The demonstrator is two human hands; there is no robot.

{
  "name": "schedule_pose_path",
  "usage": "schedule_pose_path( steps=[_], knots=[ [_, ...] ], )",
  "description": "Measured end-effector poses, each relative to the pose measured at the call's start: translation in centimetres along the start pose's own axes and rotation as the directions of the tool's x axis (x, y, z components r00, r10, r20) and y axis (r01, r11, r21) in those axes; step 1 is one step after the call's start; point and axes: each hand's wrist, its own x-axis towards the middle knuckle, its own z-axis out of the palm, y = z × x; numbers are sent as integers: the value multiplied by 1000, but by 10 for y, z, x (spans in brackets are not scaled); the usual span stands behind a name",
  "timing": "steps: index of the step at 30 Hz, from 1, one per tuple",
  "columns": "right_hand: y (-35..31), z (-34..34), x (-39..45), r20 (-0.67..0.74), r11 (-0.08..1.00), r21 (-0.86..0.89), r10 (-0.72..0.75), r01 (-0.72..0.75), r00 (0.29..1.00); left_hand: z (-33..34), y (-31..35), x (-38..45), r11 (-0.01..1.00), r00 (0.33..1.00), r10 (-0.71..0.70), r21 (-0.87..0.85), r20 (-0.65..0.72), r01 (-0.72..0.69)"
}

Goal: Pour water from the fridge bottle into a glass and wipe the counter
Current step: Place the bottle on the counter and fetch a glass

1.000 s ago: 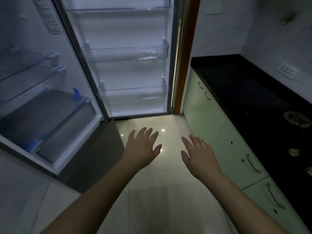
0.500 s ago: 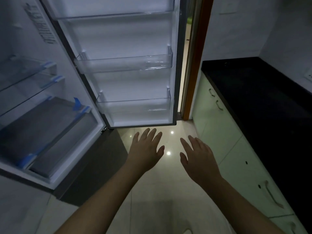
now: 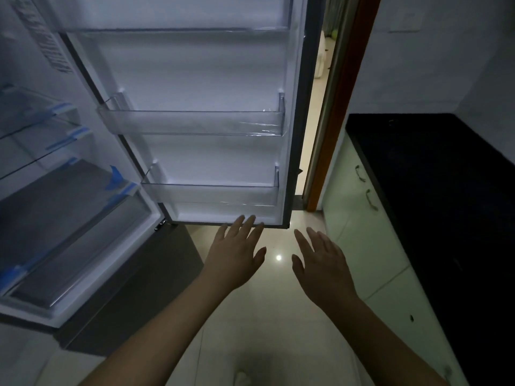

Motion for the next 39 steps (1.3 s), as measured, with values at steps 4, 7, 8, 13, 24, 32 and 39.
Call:
schedule_pose_path(
  steps=[4, 7, 8, 13, 24, 32, 39],
  knots=[
    [0, 4, 38, 7, 1000, 4, -1, 1, 1000, 10, -9, 38, 999, 999, 1, -33, -39, -2],
    [-1, 7, 66, -6, 1000, -6, -11, 11, 1000, 19, -13, 69, 998, 999, 22, -56, -47, -25],
    [-2, 8, 76, 3, 1000, -15, -13, 13, 1000, 22, -15, 79, 997, 998, 30, -68, -59, -34],
    [1, 5, 117, 3, 999, -39, 9, -9, 1000, 40, -27, 117, 996, 986, 78, -34, -147, -84],
    [17, 16, 165, 25, 1000, -14, 21, -20, 999, 70, -35, 136, 996, 996, 82, -29, 45, -81],
    [37, 10, 189, 23, 996, 59, -62, 61, 998, 56, -21, 149, 999, 999, -30, -35, -25, 29],
    [61, -1, 210, -3, 967, 228, -118, 115, 993, 53, -5, 141, 994, 990, -108, -15, -87, 107]
  ],
)
